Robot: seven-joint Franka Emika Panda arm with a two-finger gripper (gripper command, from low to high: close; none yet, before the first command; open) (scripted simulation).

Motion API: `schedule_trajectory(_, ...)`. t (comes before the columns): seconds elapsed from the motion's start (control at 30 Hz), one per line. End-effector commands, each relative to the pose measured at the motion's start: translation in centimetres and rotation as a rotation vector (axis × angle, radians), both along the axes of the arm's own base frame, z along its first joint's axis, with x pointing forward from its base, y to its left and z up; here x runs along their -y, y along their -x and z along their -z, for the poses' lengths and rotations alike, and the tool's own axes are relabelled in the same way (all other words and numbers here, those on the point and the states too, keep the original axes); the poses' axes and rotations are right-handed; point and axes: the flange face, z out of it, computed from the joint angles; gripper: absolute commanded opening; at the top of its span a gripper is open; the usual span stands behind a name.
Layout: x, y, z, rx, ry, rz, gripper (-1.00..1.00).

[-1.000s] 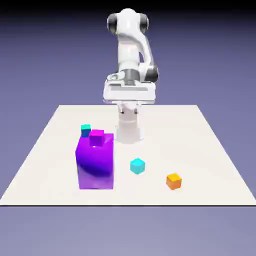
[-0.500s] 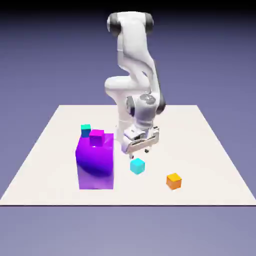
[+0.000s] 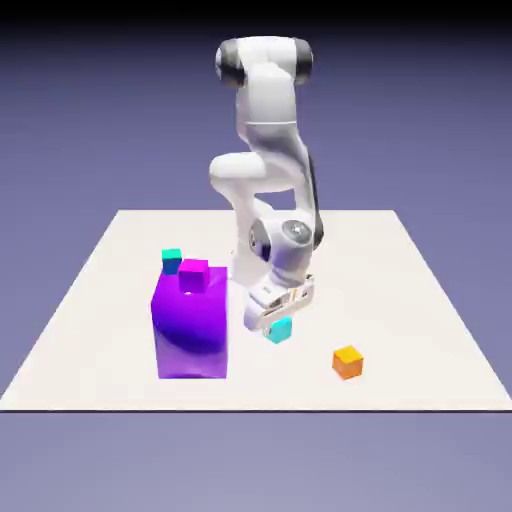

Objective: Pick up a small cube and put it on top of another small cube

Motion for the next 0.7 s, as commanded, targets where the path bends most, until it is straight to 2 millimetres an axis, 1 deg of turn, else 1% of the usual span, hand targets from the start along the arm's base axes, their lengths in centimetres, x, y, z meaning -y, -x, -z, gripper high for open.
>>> schedule_trajectory(0.0,0.1,-0.1,-1.0,0.0,0.0,0.004,-1.0)
schedule_trajectory(0.03,0.0,-0.1,-1.9,-0.001,-0.001,0.003,-1.0)
schedule_trajectory(0.1,0.0,-0.1,-2.1,-0.001,-0.001,0.003,-1.0)
schedule_trajectory(0.13,-0.2,-0.9,-3.6,0.043,-0.004,0.022,-1.0)
schedule_trajectory(0.17,0.2,-2.1,-5.4,0.07,-0.001,0.018,-1.0)
schedule_trajectory(0.23,1.2,-4.4,-9.4,0.118,0.007,0.005,-1.0)
schedule_trajectory(0.3,2.5,-6.1,-13.8,0.165,0.014,-0.005,-1.0)
schedule_trajectory(0.4,5.3,-7.5,-17.8,0.147,0.025,-0.06,-1.0)
schedule_trajectory(0.5,8.6,-8.3,-21.7,0.118,0.029,-0.111,-1.0)
schedule_trajectory(0.6,12.3,-8.3,-25.5,0.085,0.023,-0.156,-1.0)
schedule_trajectory(0.67,14.9,-7.9,-27.9,0.06,0.013,-0.183,-1.0)
